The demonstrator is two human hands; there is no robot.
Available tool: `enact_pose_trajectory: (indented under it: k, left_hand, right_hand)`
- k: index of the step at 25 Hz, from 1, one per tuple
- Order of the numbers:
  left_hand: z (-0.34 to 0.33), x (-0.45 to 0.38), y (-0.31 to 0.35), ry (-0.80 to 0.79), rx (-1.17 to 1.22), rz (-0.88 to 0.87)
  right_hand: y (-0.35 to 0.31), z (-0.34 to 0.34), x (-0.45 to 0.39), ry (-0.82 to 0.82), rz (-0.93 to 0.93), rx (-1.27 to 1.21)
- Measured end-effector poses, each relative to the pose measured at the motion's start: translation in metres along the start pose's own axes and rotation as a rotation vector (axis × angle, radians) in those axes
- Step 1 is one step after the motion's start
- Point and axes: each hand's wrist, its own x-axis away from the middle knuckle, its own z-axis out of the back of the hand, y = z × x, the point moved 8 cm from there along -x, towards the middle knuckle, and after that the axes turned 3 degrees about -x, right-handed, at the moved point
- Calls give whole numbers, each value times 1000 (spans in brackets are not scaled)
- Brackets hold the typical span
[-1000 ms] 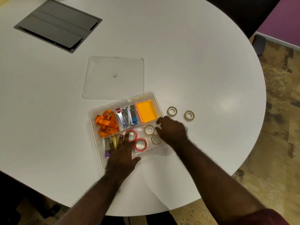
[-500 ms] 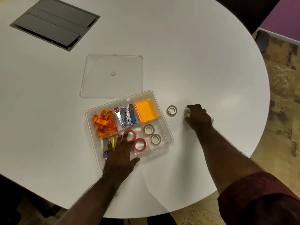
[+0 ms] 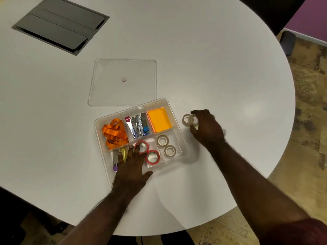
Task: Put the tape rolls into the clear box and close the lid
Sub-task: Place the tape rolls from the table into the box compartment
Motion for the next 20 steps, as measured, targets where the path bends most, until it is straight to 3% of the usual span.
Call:
enact_pose_trajectory:
  k: [4, 8, 15, 17, 20]
  left_hand:
    - [8, 2, 5, 29, -27, -46]
    - [8, 1, 4, -8, -85, -41]
    - [5, 0, -1, -43, -135, -34]
    - [7, 0, 0, -17, -93, -47]
    - [6, 2, -2, -7, -119, -60]
  right_hand:
    - [-72, -16, 42, -125, 276, -12]
    - [-85, -60, 56, -324, 164, 232]
    - [-80, -77, 48, -370, 40, 324]
    - [-82, -72, 46, -317, 61, 274]
    - [-81, -35, 28, 4, 144, 201]
